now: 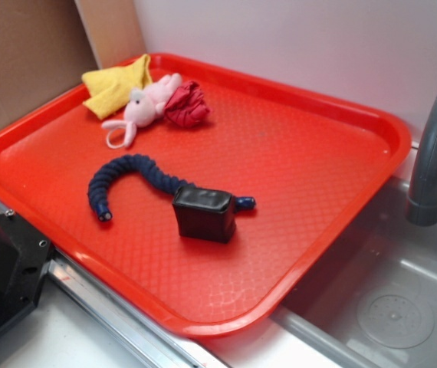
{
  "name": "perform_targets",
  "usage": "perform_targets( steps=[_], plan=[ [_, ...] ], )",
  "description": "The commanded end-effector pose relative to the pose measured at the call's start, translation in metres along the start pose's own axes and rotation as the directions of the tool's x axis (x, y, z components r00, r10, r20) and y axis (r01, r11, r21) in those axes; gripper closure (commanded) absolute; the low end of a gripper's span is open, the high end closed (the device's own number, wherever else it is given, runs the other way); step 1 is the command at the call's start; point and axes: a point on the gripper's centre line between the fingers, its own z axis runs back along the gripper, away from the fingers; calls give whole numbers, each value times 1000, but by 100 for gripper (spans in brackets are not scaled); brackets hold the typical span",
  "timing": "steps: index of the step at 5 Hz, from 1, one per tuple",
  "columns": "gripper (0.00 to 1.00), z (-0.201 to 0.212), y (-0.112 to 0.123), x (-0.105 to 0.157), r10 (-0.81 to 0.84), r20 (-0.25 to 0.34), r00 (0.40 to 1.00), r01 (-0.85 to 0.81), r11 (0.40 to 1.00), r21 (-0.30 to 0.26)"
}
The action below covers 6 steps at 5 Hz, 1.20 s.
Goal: Grab the black box.
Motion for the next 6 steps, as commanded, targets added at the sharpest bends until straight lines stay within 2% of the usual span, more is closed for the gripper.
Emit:
perform_targets(
  steps=[1, 2, 3, 4, 5, 6],
  plan=[
    [0, 0, 0, 0, 0, 0, 1000, 0, 1000, 0],
    [0, -14, -14, 13, -84, 31, 996, 83, 996, 24],
    [0, -25, -28, 25, -248, 70, 966, 244, 968, 55],
    [0, -40, -44, 36, -476, 126, 870, 474, 879, 45],
    [0, -55, -58, 43, -628, 117, 770, 628, 777, 35],
    [0, -72, -70, 52, -707, 87, 702, 708, 706, 20]
  ],
)
